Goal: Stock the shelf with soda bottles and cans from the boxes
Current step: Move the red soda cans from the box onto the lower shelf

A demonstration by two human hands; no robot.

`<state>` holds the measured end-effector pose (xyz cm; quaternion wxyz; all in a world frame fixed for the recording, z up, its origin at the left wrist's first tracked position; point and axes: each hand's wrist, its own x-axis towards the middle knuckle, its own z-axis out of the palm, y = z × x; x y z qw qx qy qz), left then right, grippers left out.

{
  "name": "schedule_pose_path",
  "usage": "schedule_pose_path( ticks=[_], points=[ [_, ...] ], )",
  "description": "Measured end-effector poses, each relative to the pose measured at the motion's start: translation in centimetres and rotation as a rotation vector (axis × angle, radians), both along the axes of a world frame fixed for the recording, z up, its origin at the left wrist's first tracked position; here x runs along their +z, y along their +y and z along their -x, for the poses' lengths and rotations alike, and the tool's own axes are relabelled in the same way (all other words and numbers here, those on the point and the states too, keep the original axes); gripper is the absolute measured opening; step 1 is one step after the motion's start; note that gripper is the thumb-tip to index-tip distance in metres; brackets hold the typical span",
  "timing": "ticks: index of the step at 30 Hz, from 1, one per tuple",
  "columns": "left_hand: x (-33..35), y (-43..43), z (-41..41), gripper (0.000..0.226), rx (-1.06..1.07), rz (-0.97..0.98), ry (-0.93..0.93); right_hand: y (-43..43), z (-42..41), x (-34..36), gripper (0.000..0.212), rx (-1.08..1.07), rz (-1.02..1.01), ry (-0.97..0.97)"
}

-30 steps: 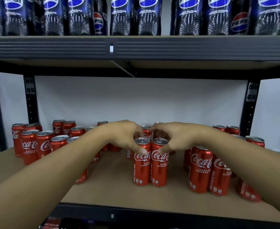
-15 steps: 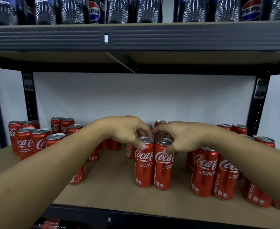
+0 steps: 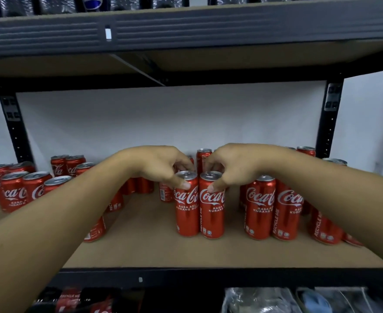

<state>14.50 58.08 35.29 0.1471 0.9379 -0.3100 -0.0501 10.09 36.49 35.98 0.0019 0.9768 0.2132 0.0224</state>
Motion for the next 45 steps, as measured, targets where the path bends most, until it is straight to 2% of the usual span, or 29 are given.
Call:
schedule_pose_path(
  ticks=[13, 20, 24, 28, 31, 35, 38, 42, 45],
  points=[
    [-0.7, -0.5, 0.3, 0.046, -0.064, 0.100, 0.063, -0.8, 0.8, -0.1, 0.058, -0.036, 0.048, -0.045],
    [-0.3, 0.0, 1.1, 0.059, -0.059, 0.089, 0.073, -1.3, 0.9, -0.1, 0.061, 0.003, 0.021, -0.046],
    [1.5, 1.9, 1.4, 0.058, -0.037, 0.124, 0.015, -1.6, 1.1, 1.5, 0.048, 0.063, -0.034, -0.125],
    [4.4, 3.5, 1.5, 0.052, 0.009, 0.036, -0.113, -0.1, 0.0, 3.5, 0.041, 0.090, -0.071, -0.121],
    [5.8, 3.6, 0.4, 0.047, 0.059, -0.095, -0.186, 1.8, -2.0, 4.3, 0.045, 0.064, -0.034, -0.081],
    [5.7, 3.2, -3.3, 0.054, 0.151, -0.338, -0.304, 4.4, -6.0, 4.1, 0.056, -0.010, 0.065, -0.054],
    [4.5, 2.9, -6.6, 0.065, 0.209, -0.414, -0.287, 5.8, -8.9, 3.2, 0.066, -0.056, 0.129, -0.022],
    [3.0, 2.8, -9.9, 0.080, 0.224, -0.414, -0.201, 6.8, -11.9, 2.0, 0.077, -0.092, 0.137, 0.032],
    [2.1, 3.0, -11.7, 0.080, 0.225, -0.375, -0.116, 7.3, -13.5, 1.4, 0.075, -0.105, 0.156, 0.068]
  ],
)
